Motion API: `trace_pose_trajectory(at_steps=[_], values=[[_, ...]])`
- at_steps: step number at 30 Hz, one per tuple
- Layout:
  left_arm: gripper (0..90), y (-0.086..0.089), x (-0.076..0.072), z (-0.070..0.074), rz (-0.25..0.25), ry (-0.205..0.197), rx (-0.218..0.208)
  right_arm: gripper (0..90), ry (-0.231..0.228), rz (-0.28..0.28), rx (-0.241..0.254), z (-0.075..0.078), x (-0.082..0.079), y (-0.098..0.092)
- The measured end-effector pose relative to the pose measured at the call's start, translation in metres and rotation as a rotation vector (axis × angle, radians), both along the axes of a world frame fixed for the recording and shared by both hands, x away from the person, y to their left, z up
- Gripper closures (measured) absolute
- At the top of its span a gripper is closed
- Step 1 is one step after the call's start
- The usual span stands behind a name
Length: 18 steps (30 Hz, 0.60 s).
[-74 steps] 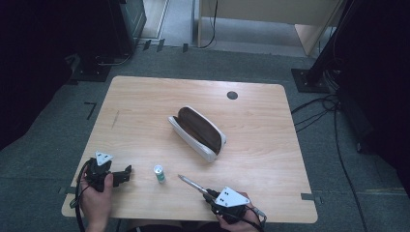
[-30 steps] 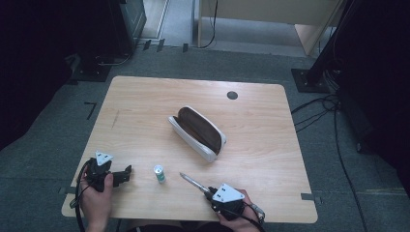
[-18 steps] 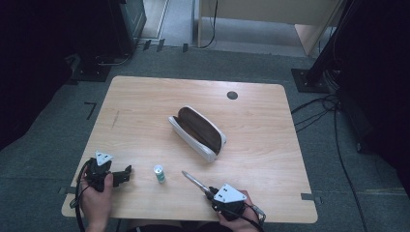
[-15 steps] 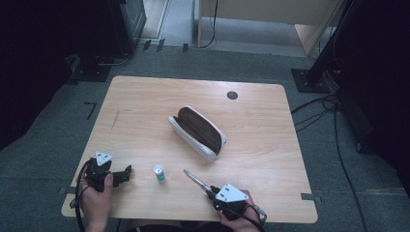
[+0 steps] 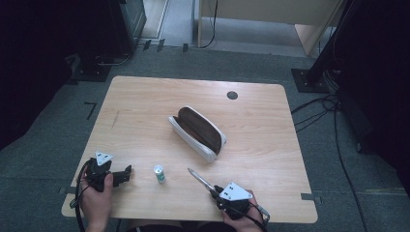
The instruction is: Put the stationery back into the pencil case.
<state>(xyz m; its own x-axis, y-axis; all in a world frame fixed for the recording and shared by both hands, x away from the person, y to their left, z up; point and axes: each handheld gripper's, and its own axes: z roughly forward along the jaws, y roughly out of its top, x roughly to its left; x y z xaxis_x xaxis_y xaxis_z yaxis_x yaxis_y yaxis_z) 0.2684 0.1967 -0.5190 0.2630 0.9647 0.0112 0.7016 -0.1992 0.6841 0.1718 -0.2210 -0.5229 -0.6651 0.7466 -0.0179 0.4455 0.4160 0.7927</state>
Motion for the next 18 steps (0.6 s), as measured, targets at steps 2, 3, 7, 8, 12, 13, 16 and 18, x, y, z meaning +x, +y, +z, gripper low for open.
trace_pose_trajectory(at_steps=[2,3,7,8,12,13,16,18], values=[[0.0,0.000,0.000,0.000,0.000,0.000,0.000,76.0,0.020,0.002,0.008,-0.001,0.001,-0.001],[0.0,0.000,0.000,0.000,0.000,0.000,0.000,75.7,0.029,0.009,0.020,-0.001,0.002,-0.002],[0.0,0.000,0.000,0.000,0.000,0.000,0.000,71.1,0.046,-0.001,0.047,0.001,0.005,-0.002],[0.0,0.000,0.000,0.000,0.000,0.000,0.000,71.4,0.047,0.003,0.048,0.002,0.006,-0.001],[0.0,0.000,0.000,0.000,0.000,0.000,0.000,73.1,0.045,0.014,0.036,0.008,0.012,0.006],[0.0,0.000,0.000,0.000,0.000,0.000,0.000,73.7,0.045,0.015,0.030,0.011,0.015,0.009],[0.0,0.000,0.000,0.000,0.000,0.000,0.000,75.5,0.055,0.020,0.018,0.017,0.026,0.017],[0.0,0.000,0.000,0.000,0.001,0.000,0.000,76.4,0.062,0.020,0.009,0.020,0.032,0.023]])
